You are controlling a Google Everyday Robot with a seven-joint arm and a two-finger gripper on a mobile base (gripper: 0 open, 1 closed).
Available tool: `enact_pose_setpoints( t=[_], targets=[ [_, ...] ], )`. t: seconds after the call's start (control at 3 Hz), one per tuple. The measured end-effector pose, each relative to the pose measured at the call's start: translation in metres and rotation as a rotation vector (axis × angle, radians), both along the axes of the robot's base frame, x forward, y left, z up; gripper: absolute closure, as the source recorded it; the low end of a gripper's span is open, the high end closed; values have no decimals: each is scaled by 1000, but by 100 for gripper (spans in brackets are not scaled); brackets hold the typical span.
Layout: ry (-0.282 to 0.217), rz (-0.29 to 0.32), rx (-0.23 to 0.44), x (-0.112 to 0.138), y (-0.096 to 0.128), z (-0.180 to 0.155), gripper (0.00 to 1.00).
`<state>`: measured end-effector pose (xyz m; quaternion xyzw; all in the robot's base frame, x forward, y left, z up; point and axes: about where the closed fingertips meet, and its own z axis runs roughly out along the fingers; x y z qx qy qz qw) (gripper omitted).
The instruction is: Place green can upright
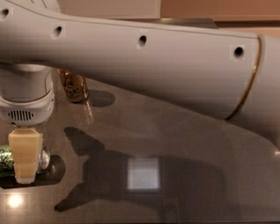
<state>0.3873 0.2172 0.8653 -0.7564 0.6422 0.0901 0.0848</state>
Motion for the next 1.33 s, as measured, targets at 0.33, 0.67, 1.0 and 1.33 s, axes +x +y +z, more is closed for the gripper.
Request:
enact_pose_setpoints(
  t=[0.33,0.67,1.0,1.33],
  targets=[
    [-2,6,0,0,14,-1,0],
    [7,31,-9,-8,33,-8,0],
    [26,57,-20,-16,51,-17,0],
    [42,77,-36,-22,67,-25,0]
  ],
)
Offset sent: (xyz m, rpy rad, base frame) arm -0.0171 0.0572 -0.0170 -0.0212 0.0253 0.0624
